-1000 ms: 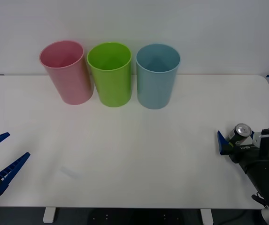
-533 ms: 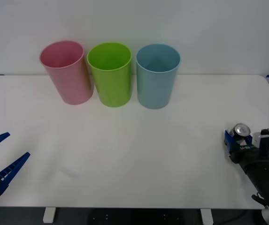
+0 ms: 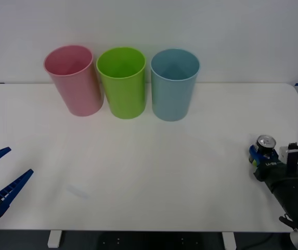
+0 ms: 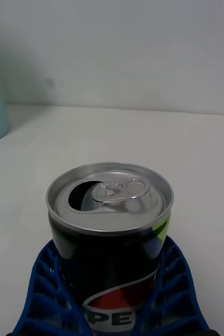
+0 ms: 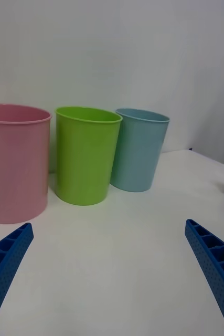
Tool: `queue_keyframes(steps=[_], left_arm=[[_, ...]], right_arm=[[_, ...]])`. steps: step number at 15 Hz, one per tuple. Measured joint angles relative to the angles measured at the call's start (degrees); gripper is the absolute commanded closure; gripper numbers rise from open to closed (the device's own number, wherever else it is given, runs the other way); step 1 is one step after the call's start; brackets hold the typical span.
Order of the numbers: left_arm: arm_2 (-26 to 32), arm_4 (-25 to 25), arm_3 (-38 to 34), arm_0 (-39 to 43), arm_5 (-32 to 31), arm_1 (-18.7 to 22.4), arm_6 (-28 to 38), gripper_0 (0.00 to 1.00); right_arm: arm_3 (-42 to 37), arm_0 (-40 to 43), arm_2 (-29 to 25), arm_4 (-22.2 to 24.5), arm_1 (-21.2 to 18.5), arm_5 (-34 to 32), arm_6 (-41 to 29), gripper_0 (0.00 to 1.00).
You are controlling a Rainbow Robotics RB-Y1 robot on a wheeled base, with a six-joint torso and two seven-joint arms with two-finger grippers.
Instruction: Grasp the object on the table and drop it into the matching bin: aluminum can to the light blue bin, PET bottle to the pink bin.
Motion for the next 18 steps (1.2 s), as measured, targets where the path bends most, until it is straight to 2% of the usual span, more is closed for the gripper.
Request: queue_keyframes(steps=[5,10,18], left_arm=[[0.0,0.0,0.0,0.0,0.0,0.0,0.0,0.0],[0.0,0.0,0.0,0.0,0.0,0.0,0.0,0.0],[0.0,0.0,0.0,0.0,0.0,0.0,0.0,0.0]], right_arm=[[-4.77,1.66,0.06,1.57,-0.2,-1.55,-3.41,1.0],[-10.79,3.16,0.16,5.07,-1.36,-4.91,-15.18,1.0],[-18.68,3.37,0.17,5.46,-4.72,-12.02,-28.75,1.0]])
